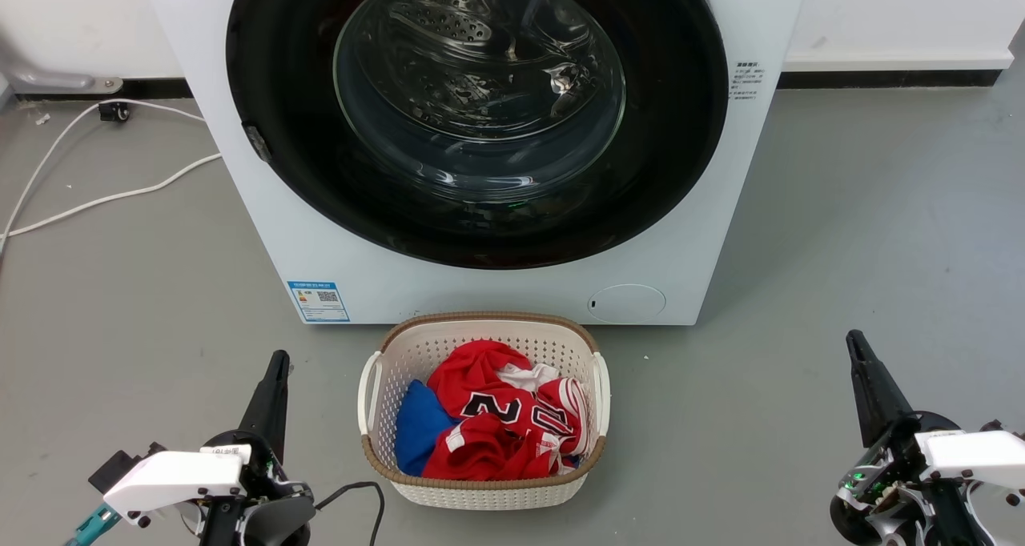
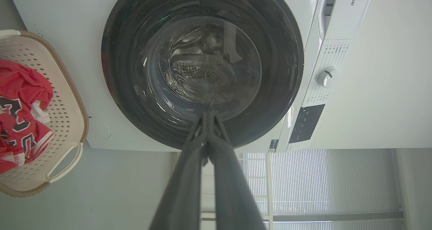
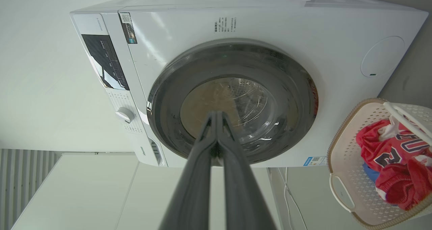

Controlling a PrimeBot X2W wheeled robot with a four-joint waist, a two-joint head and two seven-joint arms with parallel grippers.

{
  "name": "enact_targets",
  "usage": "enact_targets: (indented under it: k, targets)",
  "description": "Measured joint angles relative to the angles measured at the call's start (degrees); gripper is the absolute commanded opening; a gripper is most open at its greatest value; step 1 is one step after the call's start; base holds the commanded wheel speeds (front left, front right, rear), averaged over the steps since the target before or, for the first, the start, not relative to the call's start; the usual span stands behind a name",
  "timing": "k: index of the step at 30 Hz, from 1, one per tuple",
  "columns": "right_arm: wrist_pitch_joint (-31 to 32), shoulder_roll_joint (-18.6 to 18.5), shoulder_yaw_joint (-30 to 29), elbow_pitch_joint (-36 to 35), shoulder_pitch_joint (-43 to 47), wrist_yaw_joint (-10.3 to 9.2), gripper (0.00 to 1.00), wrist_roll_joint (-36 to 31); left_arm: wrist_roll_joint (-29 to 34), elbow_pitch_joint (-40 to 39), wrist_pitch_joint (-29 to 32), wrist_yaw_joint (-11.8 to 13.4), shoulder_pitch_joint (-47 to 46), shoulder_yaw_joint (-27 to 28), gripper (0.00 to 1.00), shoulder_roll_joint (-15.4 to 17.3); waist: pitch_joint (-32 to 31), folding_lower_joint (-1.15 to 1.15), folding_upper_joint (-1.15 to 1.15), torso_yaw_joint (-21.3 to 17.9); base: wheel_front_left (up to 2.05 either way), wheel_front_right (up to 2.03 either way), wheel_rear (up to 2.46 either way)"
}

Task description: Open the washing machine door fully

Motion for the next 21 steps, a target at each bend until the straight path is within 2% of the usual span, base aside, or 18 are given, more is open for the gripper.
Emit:
enact_targets:
  k: [21]
  targets:
    - [0.00, 0.00, 0.00, 0.00, 0.00, 0.00, 0.00, 0.00, 0.00, 0.00, 0.00, 0.00, 0.00, 0.00, 0.00, 0.00, 0.00, 0.00, 0.00, 0.00, 0.00, 0.00, 0.00]
